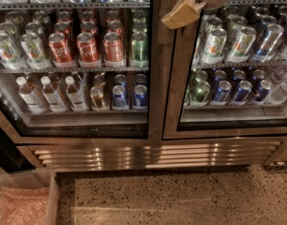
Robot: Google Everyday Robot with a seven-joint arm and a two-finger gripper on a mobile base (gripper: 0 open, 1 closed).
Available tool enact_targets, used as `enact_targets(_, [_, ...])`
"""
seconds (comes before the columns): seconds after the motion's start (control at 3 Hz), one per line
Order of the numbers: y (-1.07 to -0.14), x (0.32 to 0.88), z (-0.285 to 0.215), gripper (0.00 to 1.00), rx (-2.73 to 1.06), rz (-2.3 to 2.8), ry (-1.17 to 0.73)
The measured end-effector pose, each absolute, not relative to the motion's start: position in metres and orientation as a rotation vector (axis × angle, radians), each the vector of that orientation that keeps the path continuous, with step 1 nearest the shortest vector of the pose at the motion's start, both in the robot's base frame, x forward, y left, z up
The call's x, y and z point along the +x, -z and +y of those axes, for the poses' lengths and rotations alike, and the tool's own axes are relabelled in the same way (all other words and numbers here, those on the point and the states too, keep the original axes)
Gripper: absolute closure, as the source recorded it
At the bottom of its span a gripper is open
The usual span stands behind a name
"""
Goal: Open left fridge door
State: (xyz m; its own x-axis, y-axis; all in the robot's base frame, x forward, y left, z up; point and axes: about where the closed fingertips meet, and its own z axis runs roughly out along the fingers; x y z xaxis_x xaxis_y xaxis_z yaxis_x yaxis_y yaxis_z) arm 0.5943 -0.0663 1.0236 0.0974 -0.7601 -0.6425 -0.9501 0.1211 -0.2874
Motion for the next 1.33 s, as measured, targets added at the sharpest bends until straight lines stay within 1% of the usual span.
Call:
enact_targets(0.33, [-1.0236, 0.5944, -0.0662, 1.0, -1.677, 1.7, -0.344])
enact_targets(0.67, [-1.0236, 0.5944, -0.0661, 0.81, -1.677, 1.7, -0.344])
enact_targets(1.33, [-1.0251, 0.5902, -0.061, 0.35, -1.717, 1.687, -0.358])
